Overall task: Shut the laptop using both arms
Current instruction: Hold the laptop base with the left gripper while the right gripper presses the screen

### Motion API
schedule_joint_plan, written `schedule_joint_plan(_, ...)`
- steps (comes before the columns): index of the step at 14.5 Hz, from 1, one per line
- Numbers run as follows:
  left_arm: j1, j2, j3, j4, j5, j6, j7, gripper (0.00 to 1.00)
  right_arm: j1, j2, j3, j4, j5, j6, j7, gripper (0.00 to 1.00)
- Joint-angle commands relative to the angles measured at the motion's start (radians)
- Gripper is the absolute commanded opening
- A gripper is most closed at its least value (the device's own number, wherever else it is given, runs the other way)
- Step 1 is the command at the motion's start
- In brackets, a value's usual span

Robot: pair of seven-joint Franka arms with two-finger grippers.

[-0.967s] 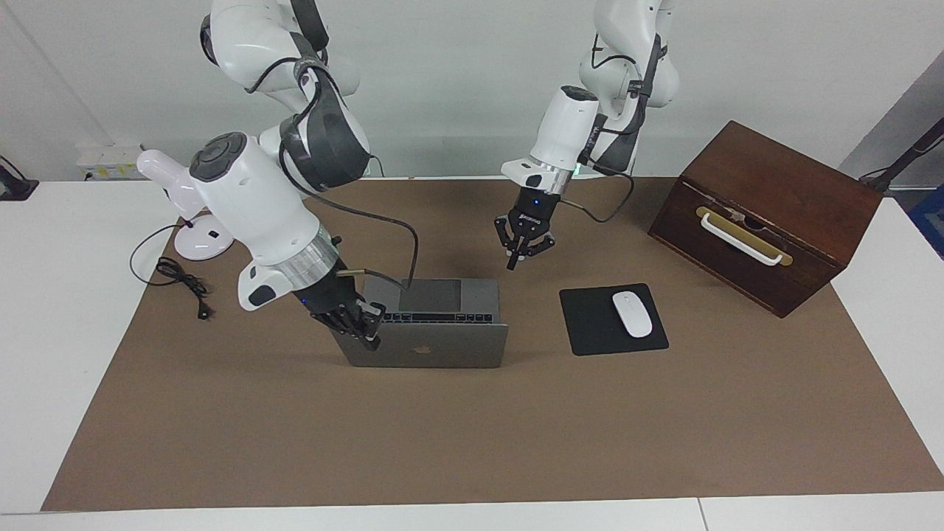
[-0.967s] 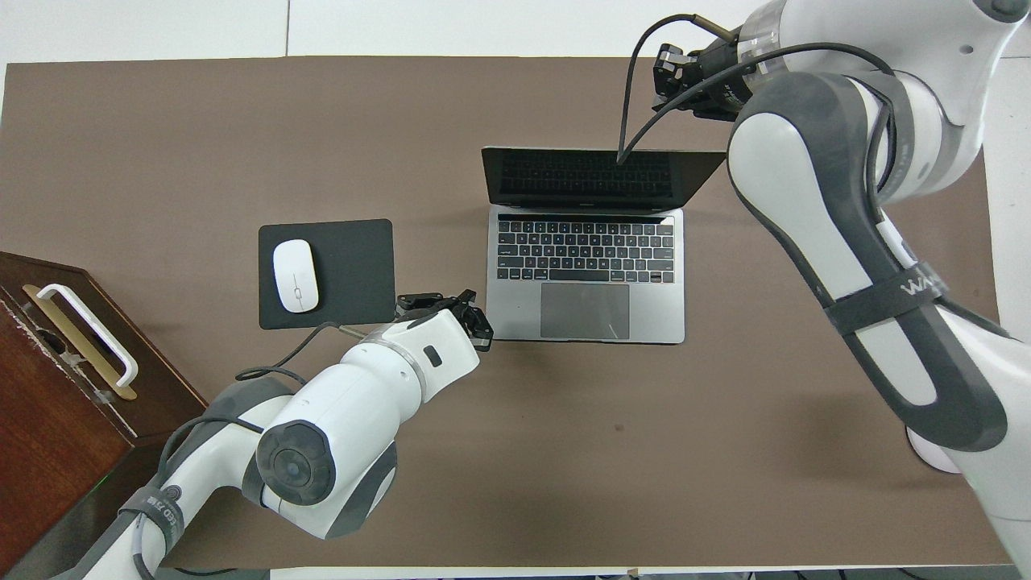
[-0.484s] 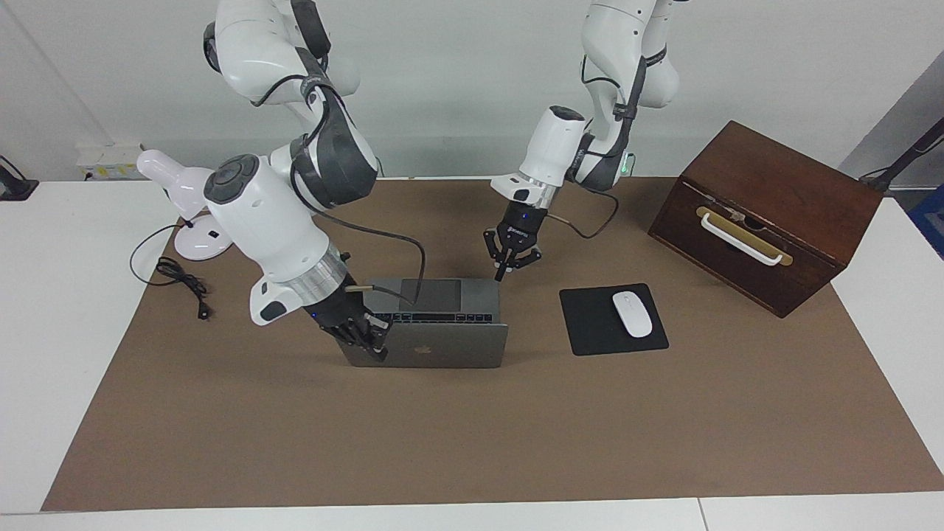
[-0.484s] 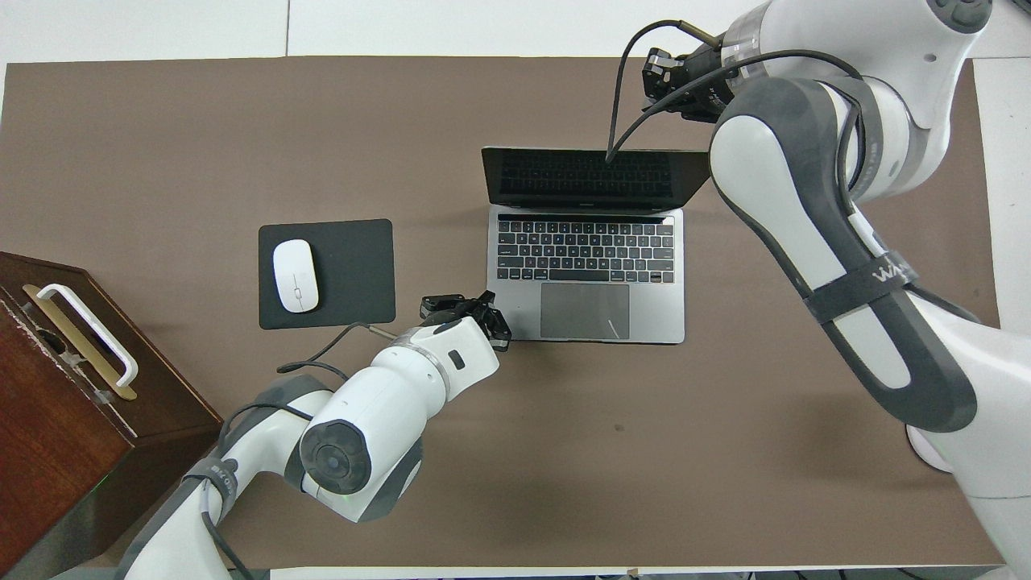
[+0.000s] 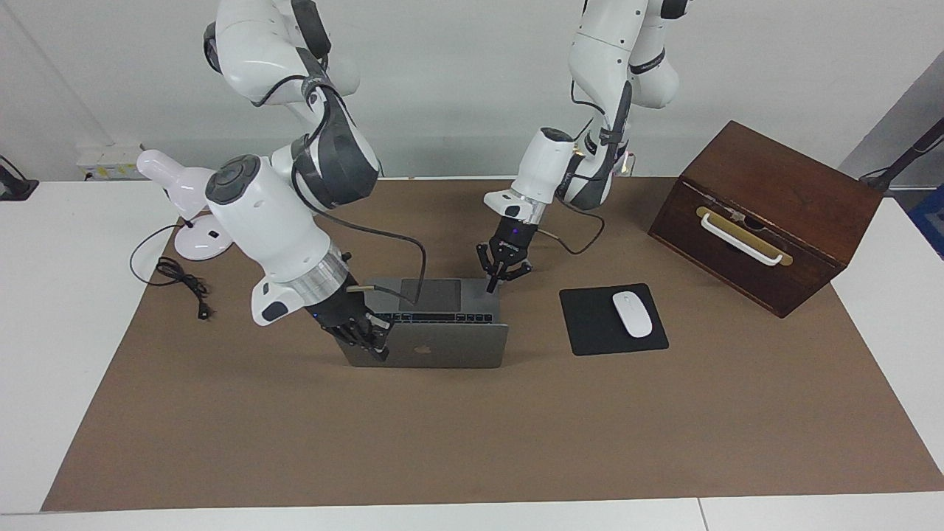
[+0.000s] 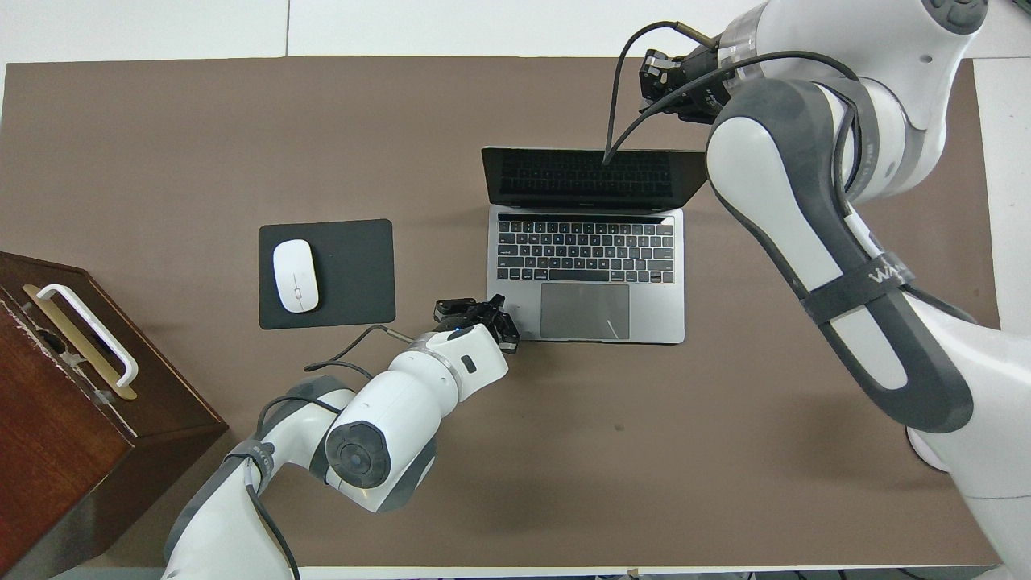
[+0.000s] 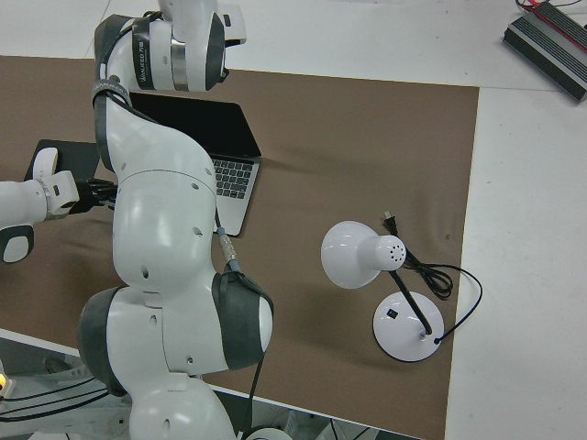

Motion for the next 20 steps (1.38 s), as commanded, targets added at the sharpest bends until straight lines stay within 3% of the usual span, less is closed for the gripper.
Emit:
schedule_joint_plan(1, -0.033, 0.036, 0.017, 0.007, -0.013, 0.053, 0.01, 0.0, 0.001, 0.01, 0.008, -0.002, 0.022, 0.02, 0.016, 0.0)
schedule_joint_plan(9, -0.052, 0.068, 0.019, -0.001, -0.013, 0.08, 0.017, 0.0, 0.001, 0.011, 0.008, -0.009, 0.022, 0.015, 0.014, 0.0)
schedule_joint_plan(20, -0.019, 0.091, 0.02, -0.059, -0.013, 0.157, 0.189, 0.0, 0.001, 0.013, 0.008, -0.014, 0.022, 0.029, 0.012, 0.0)
